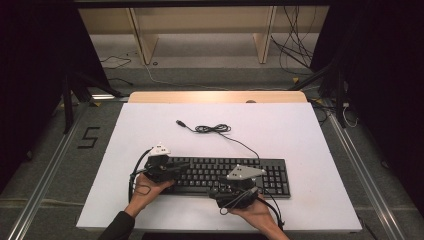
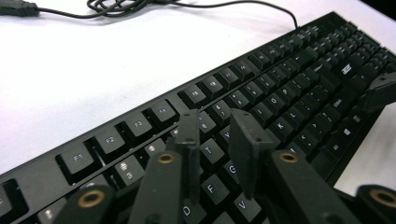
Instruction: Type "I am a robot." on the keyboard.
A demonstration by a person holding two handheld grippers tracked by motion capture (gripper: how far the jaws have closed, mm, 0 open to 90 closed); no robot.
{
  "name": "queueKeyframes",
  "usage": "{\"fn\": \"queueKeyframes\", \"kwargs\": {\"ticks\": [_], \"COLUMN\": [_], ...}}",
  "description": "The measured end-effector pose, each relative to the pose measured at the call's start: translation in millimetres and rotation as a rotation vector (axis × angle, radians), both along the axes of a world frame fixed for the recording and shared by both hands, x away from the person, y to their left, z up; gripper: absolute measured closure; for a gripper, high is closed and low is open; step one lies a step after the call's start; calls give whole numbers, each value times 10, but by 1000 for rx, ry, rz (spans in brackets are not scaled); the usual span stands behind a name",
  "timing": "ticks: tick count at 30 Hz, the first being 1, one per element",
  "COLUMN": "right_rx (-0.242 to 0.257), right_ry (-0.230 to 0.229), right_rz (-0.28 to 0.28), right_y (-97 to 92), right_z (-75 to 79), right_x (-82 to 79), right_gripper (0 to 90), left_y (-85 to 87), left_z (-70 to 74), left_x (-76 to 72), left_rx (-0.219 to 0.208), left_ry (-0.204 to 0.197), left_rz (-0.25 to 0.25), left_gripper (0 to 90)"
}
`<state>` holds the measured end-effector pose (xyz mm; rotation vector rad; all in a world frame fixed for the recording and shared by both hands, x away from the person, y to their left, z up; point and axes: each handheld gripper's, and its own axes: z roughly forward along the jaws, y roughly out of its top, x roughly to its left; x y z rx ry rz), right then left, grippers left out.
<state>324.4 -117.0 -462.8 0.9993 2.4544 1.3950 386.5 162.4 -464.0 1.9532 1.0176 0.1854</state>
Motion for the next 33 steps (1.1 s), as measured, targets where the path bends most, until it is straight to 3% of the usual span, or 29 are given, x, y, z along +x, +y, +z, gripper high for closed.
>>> {"fn": "queueKeyframes", "kwargs": {"ticks": [7,14,21,33], "right_rx": [2,3,-1,-34], "right_ry": [3,26,37,32], "right_rz": [-20,-65,-88,-83], "right_y": [-18,-50,-79,-37], "right_z": [1,-17,-28,-77], "right_x": [39,113,169,220], "right_gripper": [408,552,680,866], "left_y": [107,202,289,363], "left_z": [42,76,109,110], "left_x": [-78,-194,-314,-491], "left_rx": [-66,-110,-160,-155], "left_ry": [-5,-33,-71,-114], "left_rz": [15,20,30,12], "left_gripper": [586,437,366,296]}}
